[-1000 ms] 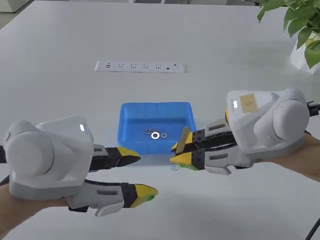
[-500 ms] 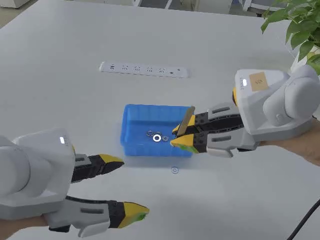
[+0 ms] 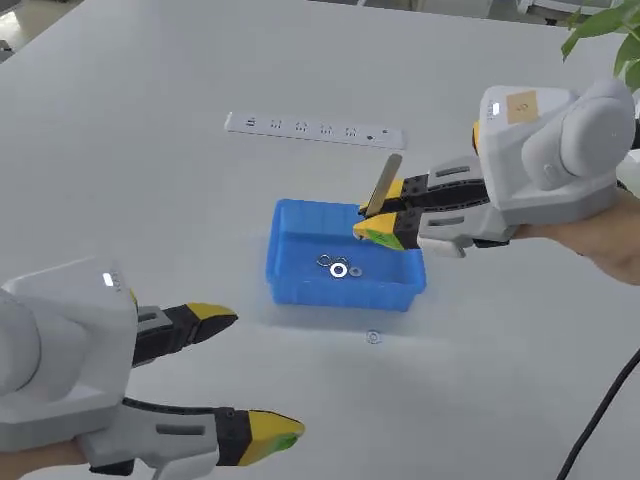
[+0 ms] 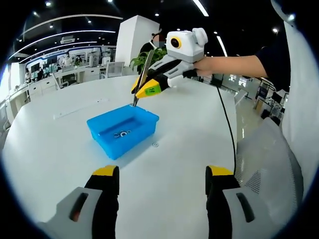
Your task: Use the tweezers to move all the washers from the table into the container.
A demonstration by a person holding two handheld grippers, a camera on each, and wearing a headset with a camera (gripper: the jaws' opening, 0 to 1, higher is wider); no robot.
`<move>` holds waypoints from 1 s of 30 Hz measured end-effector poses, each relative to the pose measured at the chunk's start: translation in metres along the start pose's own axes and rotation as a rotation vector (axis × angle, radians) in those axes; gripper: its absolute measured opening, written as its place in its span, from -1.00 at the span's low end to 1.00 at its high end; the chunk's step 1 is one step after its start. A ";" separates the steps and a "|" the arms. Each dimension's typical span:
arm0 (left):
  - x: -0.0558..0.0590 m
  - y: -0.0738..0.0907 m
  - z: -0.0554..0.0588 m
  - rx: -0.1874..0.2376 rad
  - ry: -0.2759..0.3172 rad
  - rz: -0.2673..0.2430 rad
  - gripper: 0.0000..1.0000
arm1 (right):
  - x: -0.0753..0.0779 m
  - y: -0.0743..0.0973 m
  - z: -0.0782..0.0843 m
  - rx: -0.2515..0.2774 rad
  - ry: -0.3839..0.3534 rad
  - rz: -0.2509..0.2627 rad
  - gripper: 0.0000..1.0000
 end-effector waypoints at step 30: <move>-0.008 0.003 0.003 -0.043 0.006 -0.060 0.98 | 0.015 -0.048 0.056 -0.083 -0.091 -0.025 -0.80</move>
Point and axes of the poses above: the centre of the closed fingertips' face, and the gripper's own axes: y roughly backward along the fingers, x roughly to its right, z roughly out of its underside, the point moved 9 cm from there along y, roughly backward along the fingers, and after that the axes turned 2 degrees about -z, right-handed, at the moved point
